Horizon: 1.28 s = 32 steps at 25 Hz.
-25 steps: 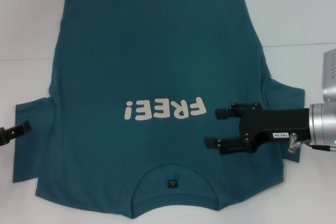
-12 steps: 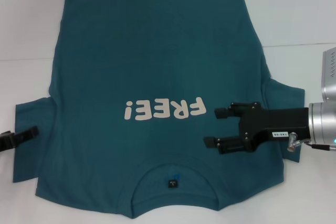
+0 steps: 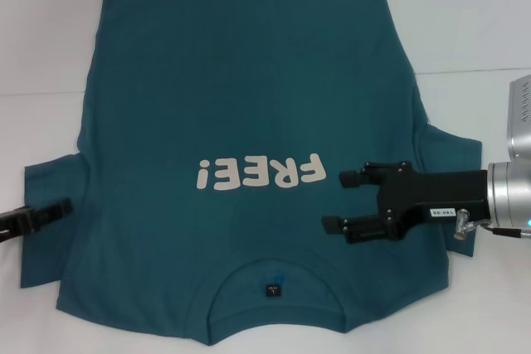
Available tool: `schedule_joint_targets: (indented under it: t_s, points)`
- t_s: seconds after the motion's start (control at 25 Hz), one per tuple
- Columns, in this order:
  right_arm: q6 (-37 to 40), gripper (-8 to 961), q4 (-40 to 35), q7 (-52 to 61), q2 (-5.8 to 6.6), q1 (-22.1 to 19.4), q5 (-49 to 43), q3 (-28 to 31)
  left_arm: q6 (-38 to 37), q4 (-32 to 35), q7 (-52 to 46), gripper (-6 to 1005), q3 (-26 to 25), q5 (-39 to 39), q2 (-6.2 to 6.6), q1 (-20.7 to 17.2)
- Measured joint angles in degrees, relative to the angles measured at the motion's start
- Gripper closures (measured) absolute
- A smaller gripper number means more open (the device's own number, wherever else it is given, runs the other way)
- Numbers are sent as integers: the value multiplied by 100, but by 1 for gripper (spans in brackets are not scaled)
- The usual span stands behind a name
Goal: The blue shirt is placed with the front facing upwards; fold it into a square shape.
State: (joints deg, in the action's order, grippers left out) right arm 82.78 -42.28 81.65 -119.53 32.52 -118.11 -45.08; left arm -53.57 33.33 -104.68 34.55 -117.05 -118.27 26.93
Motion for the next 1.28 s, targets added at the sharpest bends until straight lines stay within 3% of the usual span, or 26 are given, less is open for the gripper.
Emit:
schedule_joint_targets:
  t_s: [0.36, 0.96, 1.28]
  points:
    - [1, 38, 44, 1, 0, 0, -1, 3, -202, 36, 24, 139, -61, 28, 18, -5]
    - [1, 39, 44, 19, 0, -27, -3, 0, 276, 130, 29, 140, -15, -85, -24, -86]
    - [1, 39, 45, 76, 5, -22, -11, -1, -9, 46, -1, 182, 8, -138, -31, 17]
